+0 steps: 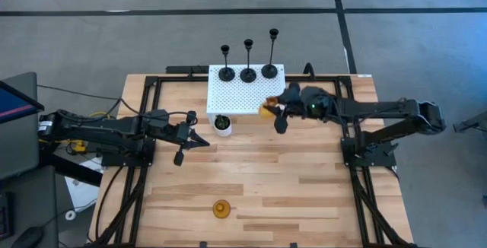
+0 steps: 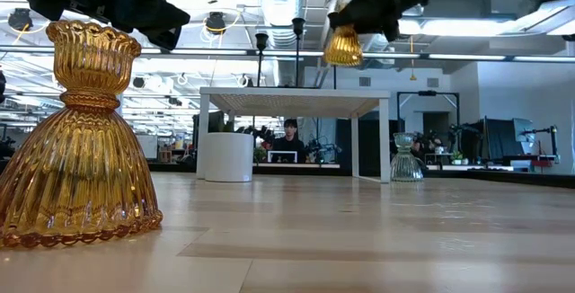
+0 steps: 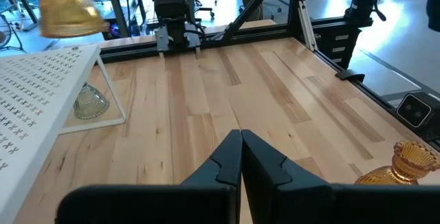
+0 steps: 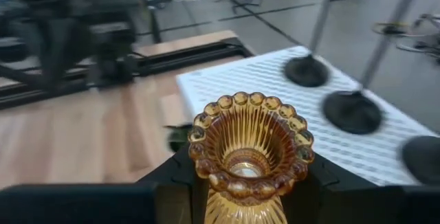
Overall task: Pick & Place candle stick holders
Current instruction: Put the top yellow glass candle holder on the shelf
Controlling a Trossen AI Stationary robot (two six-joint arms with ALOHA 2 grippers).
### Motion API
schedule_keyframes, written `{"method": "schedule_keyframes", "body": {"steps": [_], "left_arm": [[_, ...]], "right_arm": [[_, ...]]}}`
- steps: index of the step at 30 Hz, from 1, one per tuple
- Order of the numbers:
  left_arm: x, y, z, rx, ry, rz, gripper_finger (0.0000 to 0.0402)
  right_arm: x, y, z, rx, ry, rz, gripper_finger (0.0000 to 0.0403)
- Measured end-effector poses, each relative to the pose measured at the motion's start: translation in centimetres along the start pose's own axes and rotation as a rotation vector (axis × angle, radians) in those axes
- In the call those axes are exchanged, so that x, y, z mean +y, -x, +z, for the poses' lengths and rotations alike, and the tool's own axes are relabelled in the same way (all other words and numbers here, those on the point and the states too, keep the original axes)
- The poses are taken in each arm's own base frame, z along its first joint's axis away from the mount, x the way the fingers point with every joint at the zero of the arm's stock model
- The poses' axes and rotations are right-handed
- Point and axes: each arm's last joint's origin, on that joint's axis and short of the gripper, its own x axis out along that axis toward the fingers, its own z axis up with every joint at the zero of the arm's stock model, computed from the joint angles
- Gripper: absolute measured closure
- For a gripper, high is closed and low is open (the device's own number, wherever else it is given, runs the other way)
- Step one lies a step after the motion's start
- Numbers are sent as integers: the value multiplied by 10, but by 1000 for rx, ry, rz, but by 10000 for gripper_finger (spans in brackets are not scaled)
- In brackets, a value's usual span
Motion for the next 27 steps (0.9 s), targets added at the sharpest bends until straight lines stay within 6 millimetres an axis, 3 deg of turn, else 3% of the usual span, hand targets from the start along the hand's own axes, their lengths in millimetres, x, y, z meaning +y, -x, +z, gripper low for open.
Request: {"method": "schedule_keyframes", "body": {"steps": [13,27], "left_arm": [[0,0,0,0,0,0,394],[0,0,0,0,0,0,394]], "right_arm": [[-52,-12,-2,33,-61,-156,281],[-73,-46,-19,71,-98,-158,281]]}}
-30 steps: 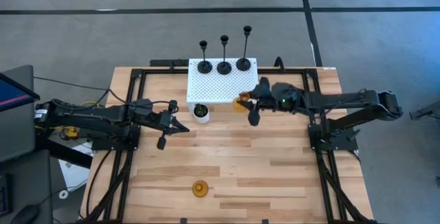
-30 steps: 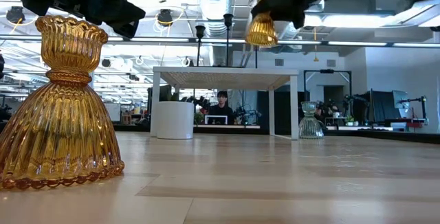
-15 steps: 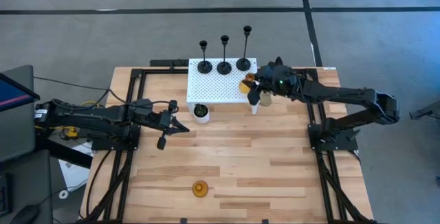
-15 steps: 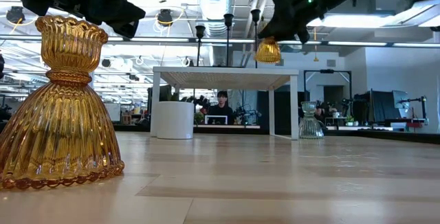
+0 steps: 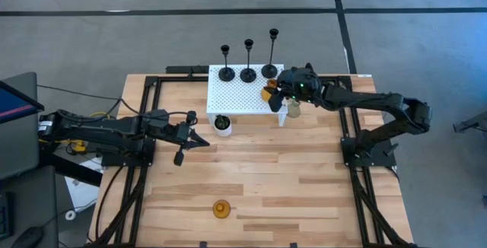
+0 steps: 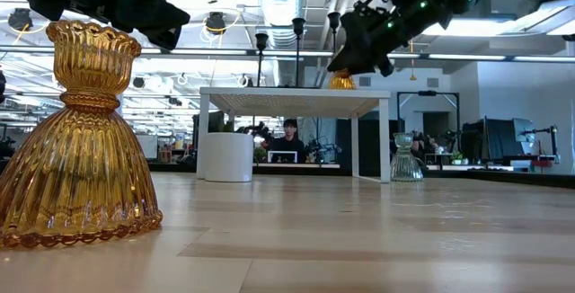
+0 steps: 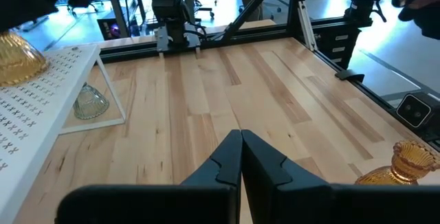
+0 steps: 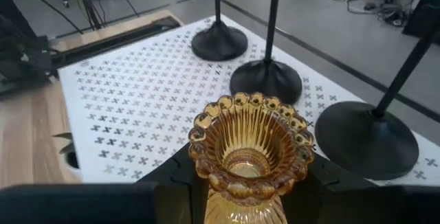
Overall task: Pick & Place candle stick holders
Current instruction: Put the top yellow glass candle holder on the shelf
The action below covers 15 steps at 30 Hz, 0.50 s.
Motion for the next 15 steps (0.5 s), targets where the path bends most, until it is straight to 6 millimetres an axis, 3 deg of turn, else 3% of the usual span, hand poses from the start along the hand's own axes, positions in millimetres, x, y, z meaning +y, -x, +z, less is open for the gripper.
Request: {"method": "schedule_keyframes", "body": {"steps": [9,15], "left_arm": [[0,0,0,1,0,0,394],[0,0,0,4,1,-1,394]], "right_arm": [[-4,-6,-2,1,-4,-13,274],[-4,-5,-2,8,9,-13,235]]}}
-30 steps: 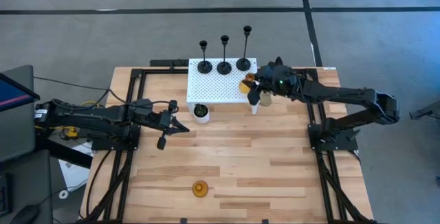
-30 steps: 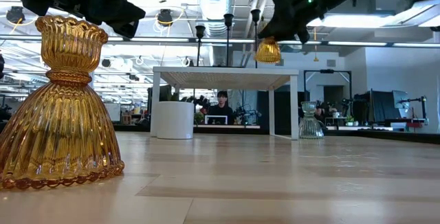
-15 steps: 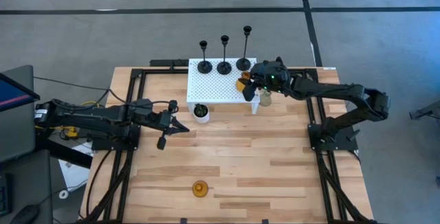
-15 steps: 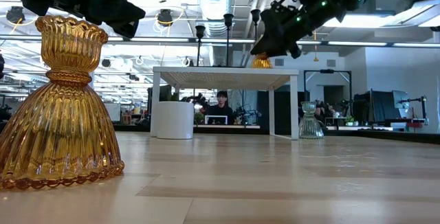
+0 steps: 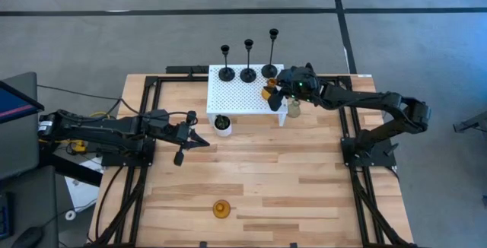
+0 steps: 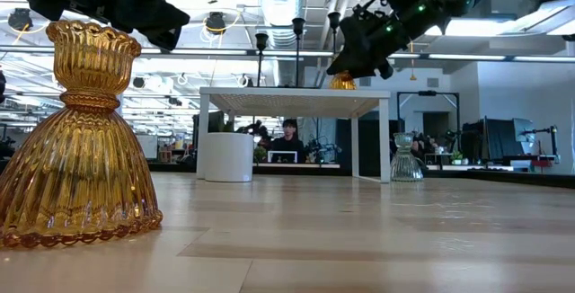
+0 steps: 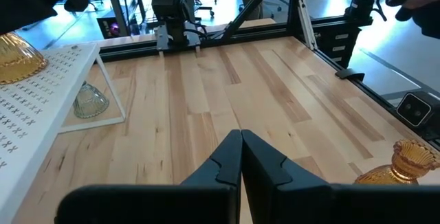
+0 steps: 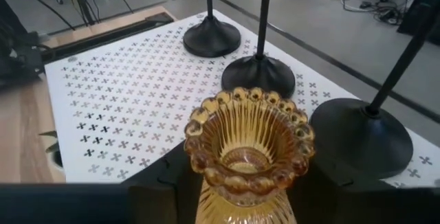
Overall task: Pick & Place candle stick holders
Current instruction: Put the top yellow glass candle holder on the shelf, then put the transparent glass candle holder on the shelf aligned with the other glass candle holder
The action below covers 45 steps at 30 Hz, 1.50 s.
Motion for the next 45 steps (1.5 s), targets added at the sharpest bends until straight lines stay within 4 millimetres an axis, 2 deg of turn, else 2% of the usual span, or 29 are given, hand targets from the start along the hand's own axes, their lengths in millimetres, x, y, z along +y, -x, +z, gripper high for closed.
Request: {"method": "schedule_keyframes", "body": {"steps": [8,14,20,26,31,36,40,45], "left_arm": [[0,0,0,0,0,0,394],[0,0,0,0,0,0,394],[0,0,0,1,0,0,394],[0,0,0,1,0,0,394],[0,0,0,3,1,-1,394],[0,0,0,3,1,-1,394],[0,0,0,3,1,-1,394],[0,0,0,3,1,-1,394]], "right_arm": [[0,0,3,-13,19,2,157],[4,13,28,-6,26,26,128],[11,41,53,36,83,62,126],[19,78,55,95,117,99,129],[21,107,42,182,151,121,139],[20,123,16,343,205,134,152],[19,121,-9,499,236,130,159],[19,105,-33,622,264,117,165]]}}
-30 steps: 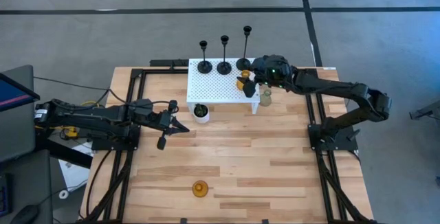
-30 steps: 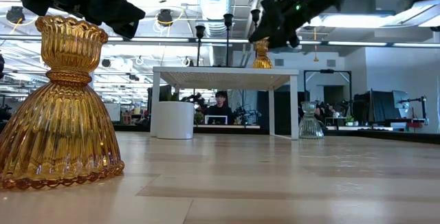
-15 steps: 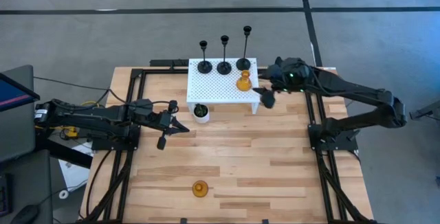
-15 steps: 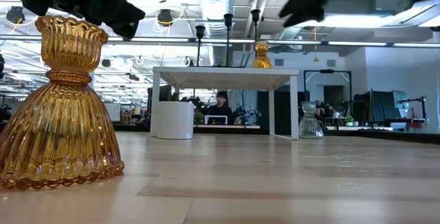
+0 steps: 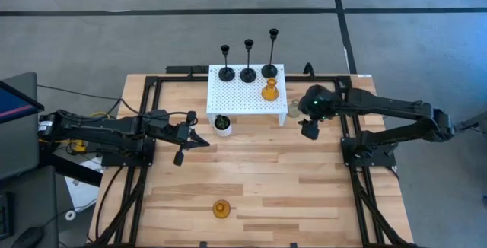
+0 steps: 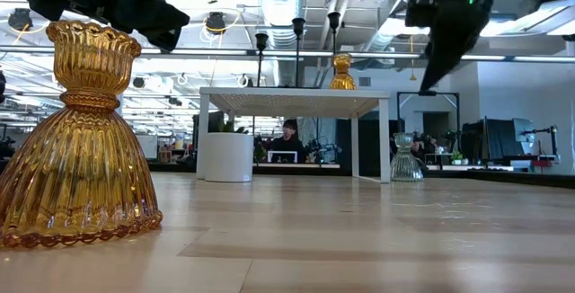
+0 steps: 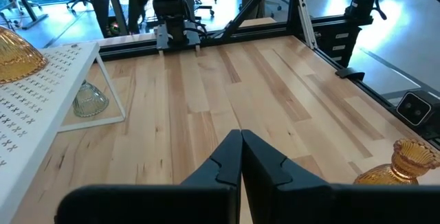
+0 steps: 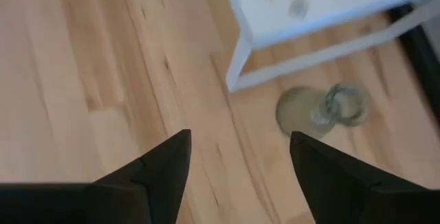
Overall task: Pick & Place candle stick holders
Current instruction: Put the transparent glass candle holder on the shelf aligned with the other glass candle holder
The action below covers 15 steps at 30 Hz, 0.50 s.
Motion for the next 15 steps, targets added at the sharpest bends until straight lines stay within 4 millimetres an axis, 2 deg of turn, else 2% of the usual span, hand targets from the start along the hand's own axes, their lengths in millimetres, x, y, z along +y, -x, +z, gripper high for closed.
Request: {"method": "schedule_keyframes", "body": {"steps": [15], "left_arm": [[0,0,0,4,1,-1,394]], "right_arm": [[-2,-62,12,172,181,-149,199]]}}
